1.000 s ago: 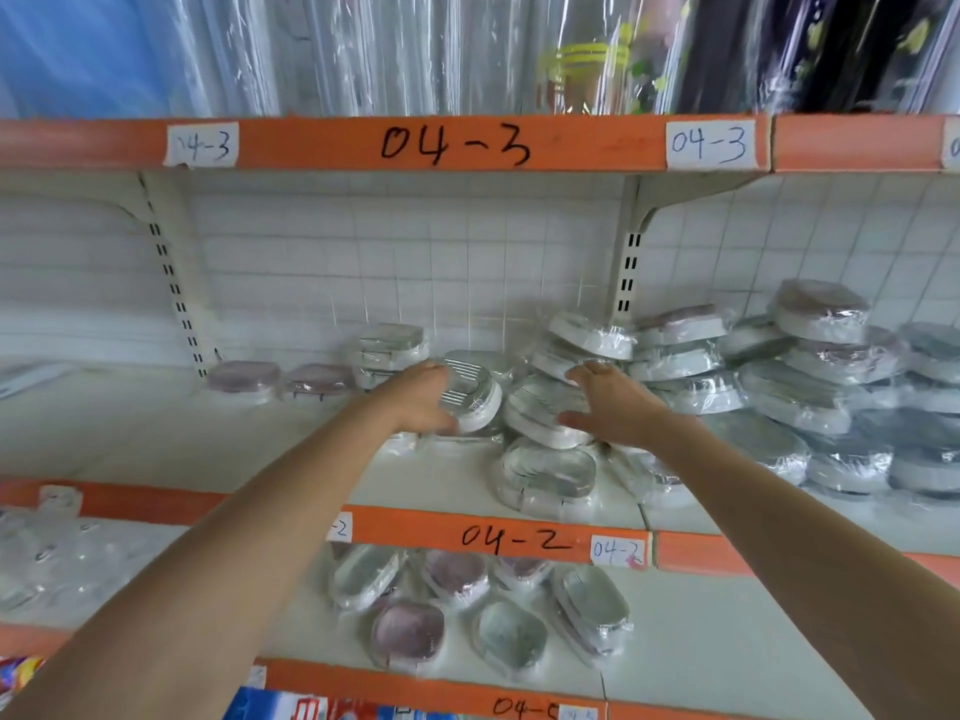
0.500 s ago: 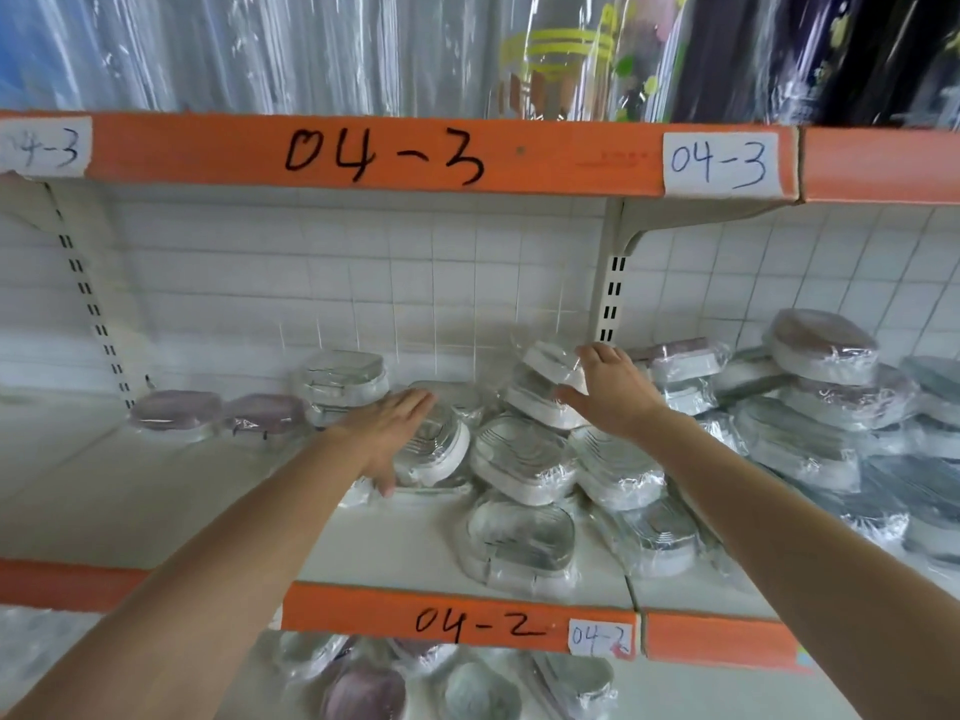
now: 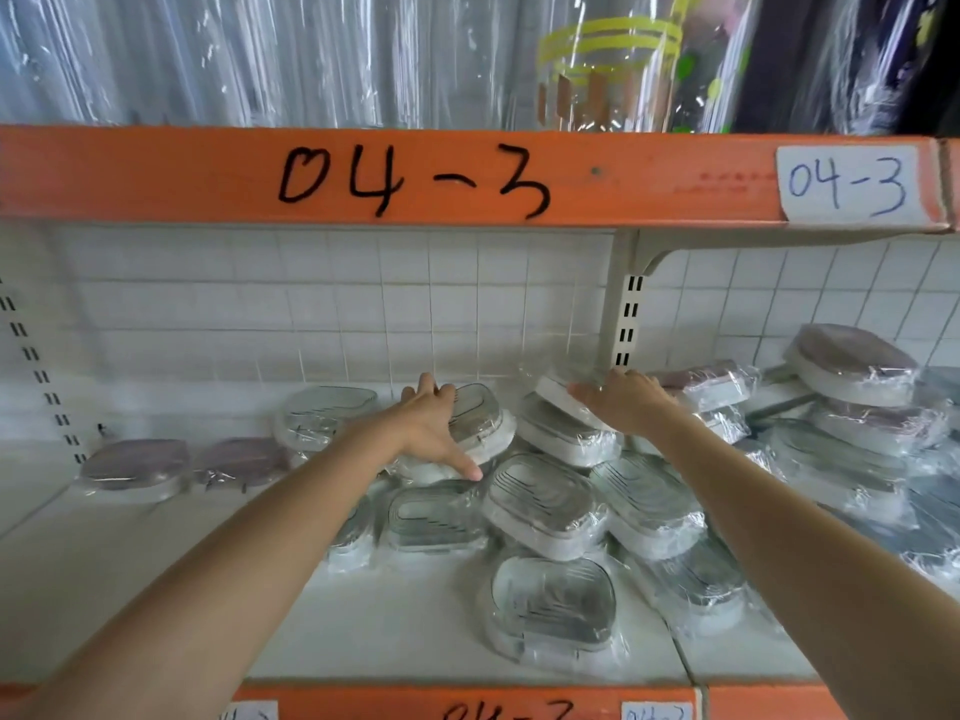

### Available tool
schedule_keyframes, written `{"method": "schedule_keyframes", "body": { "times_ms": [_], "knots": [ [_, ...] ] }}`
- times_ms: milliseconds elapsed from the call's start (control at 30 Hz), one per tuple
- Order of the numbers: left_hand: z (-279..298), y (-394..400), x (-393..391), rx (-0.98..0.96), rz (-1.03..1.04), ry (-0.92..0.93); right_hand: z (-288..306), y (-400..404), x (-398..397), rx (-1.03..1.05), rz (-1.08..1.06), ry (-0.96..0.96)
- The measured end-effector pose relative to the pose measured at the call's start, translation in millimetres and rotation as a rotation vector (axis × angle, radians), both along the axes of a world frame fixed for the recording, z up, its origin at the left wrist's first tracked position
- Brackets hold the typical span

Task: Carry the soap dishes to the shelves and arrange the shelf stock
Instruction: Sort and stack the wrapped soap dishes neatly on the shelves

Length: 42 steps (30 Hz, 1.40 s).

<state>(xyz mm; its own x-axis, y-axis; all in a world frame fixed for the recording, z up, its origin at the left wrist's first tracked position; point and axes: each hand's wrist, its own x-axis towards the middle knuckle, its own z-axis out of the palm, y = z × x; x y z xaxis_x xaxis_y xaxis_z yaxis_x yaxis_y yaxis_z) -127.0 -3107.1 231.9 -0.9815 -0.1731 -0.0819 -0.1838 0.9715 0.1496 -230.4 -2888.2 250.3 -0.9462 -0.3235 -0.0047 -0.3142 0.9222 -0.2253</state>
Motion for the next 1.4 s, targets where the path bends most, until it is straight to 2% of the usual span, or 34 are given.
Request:
{"method": "schedule_keyframes", "body": {
  "times_ms": [133,433,633,833,933,1100,1267,1400],
  "knots": [
    [-5,1,-9,0.022,-0.005,-0.004,-7,-7,-10,-0.027,-0.057,-0.009],
    [-8,11,-5,-0.078,0.044,0.045,0,-8,-2,0.052,-0.056,0.018],
    [-10,16,16,-0.086,0.109,0.121,-3,-5,12,-0.162,-0.013,-0.042],
    [-17,32,38,-0.106,0.271,0.269,-30,-2,42,-0.249,0.16,0.203],
    [-24,45,51,-0.103,0.359,0.32,-46,0,52,-0.295,0.207,0.25],
    [-36,59,74,-0.091,0.43,0.294,-59,10,66,-0.367,0.259,0.239],
    [-43,65,87,-0.113,0.4,0.2,-64,19,80,-0.45,0.286,0.251],
    [-47,75,101,-0.099,0.366,0.21,-70,27,97,-0.491,0.297,0.275]
  ]
}}
